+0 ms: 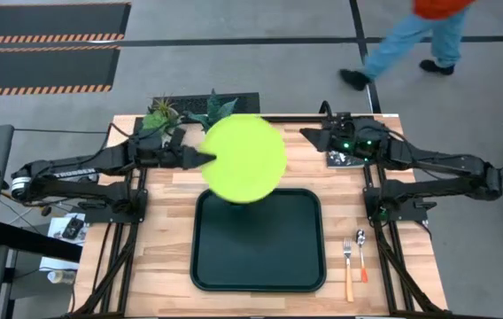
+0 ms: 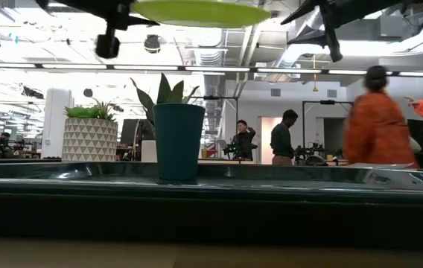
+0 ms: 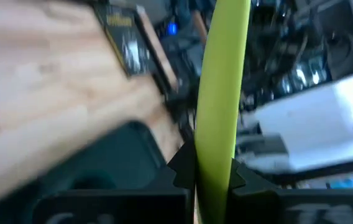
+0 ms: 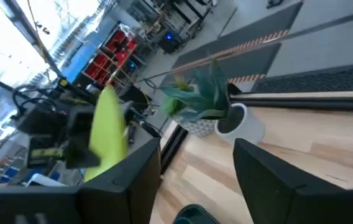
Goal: Pick and place plate/cup/fork/spoon on tray
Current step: Put the green plate on the black serving tray below the black cup
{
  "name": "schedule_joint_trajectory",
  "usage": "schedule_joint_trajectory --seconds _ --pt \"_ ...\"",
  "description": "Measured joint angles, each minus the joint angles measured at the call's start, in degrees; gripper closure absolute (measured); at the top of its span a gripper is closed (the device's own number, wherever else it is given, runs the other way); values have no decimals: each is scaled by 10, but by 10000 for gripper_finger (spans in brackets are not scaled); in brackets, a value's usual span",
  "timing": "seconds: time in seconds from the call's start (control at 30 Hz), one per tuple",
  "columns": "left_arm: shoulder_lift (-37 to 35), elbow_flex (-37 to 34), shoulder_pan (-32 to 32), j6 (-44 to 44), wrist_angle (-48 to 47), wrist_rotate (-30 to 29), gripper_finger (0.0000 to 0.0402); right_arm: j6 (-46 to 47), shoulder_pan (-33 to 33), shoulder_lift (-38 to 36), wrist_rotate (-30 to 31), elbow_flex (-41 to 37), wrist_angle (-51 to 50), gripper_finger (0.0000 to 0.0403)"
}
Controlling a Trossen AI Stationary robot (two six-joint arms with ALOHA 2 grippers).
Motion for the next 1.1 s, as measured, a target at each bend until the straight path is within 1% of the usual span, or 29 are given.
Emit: schedule_joint_trajectory --seconds 0.17,0.27,0.33,0.4,0.5,0.6,0.7,0.77,0.83,0.97,1.03,1.1 --pt "-47 0 -84 -51 -79 28 401 -1 -12 -17 0 0 -43 179" --pt "-69 0 -156 -107 -123 26 401 -1 -12 -18 -1 0 -68 183" --pt "-77 0 -210 -151 -128 22 401 -1 -11 -18 -1 0 -80 186" --pt "-81 0 -266 -190 -142 0 401 -1 -11 -17 -1 0 -86 188" --pt "-80 0 -346 -251 -168 -61 401 -3 -11 -17 -1 0 -89 188" --pt "-63 0 -419 -324 -218 -101 401 -8 -11 -17 -1 0 -94 187" --pt "-40 0 -474 -376 -261 -133 401 -11 -11 -17 -1 0 -101 187" --pt "-24 0 -498 -400 -279 -143 401 -14 -11 -17 -2 0 -109 188" --pt "-10 0 -511 -421 -322 -149 401 -15 -11 -17 -2 0 -112 190" --pt "8 -4 -513 -429 -368 -163 401 -23 -11 -17 -1 0 -111 192" --pt "13 -23 -512 -432 -350 -168 401 -23 -11 -17 -1 0 -112 192" --pt "12 -51 -509 -447 -307 -171 401 -24 -11 -17 -1 0 -110 192"
